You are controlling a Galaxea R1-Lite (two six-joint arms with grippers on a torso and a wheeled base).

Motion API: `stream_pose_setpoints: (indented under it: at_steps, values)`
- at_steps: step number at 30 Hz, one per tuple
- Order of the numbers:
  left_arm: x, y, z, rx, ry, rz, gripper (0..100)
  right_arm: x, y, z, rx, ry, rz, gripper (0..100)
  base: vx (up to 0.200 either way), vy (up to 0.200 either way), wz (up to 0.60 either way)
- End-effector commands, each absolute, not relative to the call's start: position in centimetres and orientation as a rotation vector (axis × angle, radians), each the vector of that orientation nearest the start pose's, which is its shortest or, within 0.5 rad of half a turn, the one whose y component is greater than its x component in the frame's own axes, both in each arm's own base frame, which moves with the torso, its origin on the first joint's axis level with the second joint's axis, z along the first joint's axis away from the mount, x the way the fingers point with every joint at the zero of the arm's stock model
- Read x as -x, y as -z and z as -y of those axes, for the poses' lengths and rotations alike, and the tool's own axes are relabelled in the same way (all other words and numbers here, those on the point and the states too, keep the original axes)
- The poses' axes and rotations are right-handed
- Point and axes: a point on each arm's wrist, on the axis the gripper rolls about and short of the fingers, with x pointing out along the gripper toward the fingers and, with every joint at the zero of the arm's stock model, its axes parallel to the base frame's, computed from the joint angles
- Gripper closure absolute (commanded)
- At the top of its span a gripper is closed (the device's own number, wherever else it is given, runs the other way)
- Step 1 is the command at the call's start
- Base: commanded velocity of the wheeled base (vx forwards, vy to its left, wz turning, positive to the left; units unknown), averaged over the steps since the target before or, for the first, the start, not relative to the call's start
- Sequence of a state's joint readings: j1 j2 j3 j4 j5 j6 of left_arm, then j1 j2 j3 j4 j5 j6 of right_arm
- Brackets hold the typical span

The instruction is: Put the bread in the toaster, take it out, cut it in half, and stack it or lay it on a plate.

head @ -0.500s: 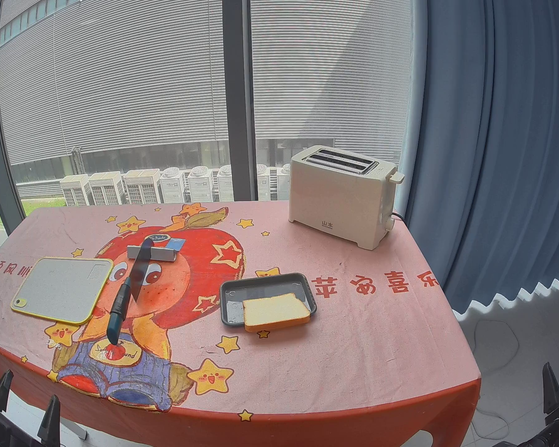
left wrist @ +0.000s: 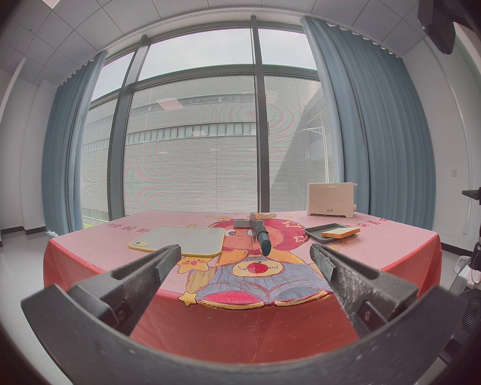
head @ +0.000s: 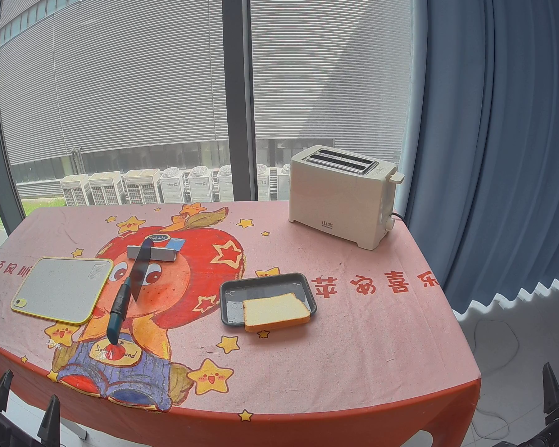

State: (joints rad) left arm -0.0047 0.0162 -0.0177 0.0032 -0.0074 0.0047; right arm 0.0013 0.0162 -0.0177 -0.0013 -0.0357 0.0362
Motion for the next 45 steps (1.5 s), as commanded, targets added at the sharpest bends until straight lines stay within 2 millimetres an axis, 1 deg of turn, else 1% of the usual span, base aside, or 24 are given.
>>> stream_pose_setpoints:
  at_steps: [1,9,45]
  values:
    - [2.28,-7.52,0.0,-0.005,0.011,-0.003,0,2.22,-7.63,0.08,-0.035,0.037,-0.005,0,0.0,0.0,0.0]
    - [2.28,-7.52,0.01,-0.006,0.015,-0.003,0,2.22,-7.6,0.05,0.003,0.023,-0.009,0,0.0,0.0,0.0]
    - [2.28,-7.52,0.01,-0.006,0.014,-0.003,0,2.23,-7.64,-0.01,0.044,-0.006,-0.008,0,0.0,0.0,0.0]
